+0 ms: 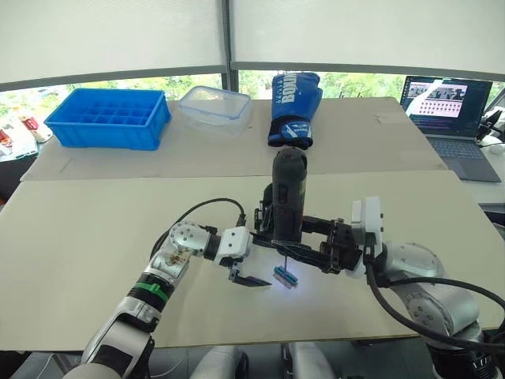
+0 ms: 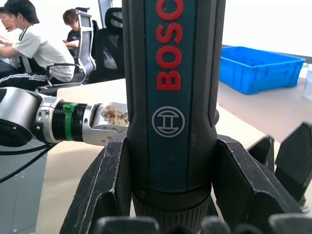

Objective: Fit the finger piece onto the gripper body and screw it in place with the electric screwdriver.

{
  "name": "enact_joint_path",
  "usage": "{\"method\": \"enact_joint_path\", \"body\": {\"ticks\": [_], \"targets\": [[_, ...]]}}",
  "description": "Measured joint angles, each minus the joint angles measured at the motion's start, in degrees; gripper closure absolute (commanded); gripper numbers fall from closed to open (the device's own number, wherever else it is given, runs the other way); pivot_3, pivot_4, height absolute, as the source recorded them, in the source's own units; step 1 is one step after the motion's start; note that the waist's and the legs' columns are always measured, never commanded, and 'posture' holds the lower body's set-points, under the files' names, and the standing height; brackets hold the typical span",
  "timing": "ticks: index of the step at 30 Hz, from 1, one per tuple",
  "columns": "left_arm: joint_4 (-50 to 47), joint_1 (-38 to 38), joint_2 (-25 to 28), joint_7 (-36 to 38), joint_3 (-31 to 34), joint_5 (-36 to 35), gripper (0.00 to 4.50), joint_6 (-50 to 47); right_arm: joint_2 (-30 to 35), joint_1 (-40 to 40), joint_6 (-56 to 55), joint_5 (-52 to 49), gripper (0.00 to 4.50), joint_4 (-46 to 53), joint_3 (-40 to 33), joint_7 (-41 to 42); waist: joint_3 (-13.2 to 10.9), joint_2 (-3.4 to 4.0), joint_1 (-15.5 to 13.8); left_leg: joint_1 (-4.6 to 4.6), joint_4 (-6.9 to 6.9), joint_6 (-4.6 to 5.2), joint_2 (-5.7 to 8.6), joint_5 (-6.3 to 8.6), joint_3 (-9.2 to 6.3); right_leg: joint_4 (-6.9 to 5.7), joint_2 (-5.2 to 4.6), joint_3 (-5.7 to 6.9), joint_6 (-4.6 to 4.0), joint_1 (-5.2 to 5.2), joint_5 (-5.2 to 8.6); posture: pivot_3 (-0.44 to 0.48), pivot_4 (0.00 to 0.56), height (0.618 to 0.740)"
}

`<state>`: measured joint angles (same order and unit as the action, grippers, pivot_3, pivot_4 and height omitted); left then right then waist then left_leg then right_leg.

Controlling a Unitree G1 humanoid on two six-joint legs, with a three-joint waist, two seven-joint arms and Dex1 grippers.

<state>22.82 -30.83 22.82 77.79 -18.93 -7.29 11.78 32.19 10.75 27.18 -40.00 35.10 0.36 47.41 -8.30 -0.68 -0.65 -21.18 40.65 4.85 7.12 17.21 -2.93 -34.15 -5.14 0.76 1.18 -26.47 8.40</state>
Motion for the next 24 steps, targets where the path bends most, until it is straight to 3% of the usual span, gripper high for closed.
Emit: {"method": "enact_joint_path", "body": {"ticks": [7, 13, 19, 24], "targets": [[-13.9, 8.3, 1.9, -6.7, 5.5, -6.4, 0.0, -17.0, 1.8, 5.9, 5.4, -8.7, 2.59, 3.5, -3.3, -4.5, 0.0, 0.01, -0.1, 0.01, 0.01, 0.03, 0.0, 0.02, -0.02, 0.0, 0.02, -0.01, 0.01, 0.05, 0.0, 0.0, 0.15, 0.74], [-24.9, 14.8, -2.2, -22.7, 9.1, -8.0, 0.0, -31.7, 3.4, 9.2, 7.9, -13.2, 2.59, 3.9, -4.4, -7.4, 0.0, 0.01, -0.5, 0.04, 0.01, 0.03, 0.01, 0.03, -0.06, 0.03, 0.09, -0.03, 0.01, 0.14, 0.0, 0.0, 0.15, 0.74], [-27.4, 15.5, -5.9, -33.2, 8.2, -4.1, 0.0, -32.8, 4.6, 9.5, 8.5, -14.3, 2.59, 3.8, -4.5, -8.1, 0.0, 0.01, -0.7, 0.07, 0.01, 0.01, -0.01, 0.02, -0.05, 0.02, 0.01, -0.03, 0.01, 0.13, 0.0, 0.0, 0.15, 0.74], [-21.0, 13.4, -10.0, -39.0, 6.4, 0.2, 0.0, -28.3, 5.3, 10.9, 8.5, -15.0, 2.59, 3.6, -4.7, -8.4, 0.0, 0.01, -1.0, 0.07, 0.01, 0.01, 0.0, 0.02, -0.04, 0.04, -0.02, -0.01, 0.01, 0.15, 0.0, 0.0, 0.15, 0.74]]}}
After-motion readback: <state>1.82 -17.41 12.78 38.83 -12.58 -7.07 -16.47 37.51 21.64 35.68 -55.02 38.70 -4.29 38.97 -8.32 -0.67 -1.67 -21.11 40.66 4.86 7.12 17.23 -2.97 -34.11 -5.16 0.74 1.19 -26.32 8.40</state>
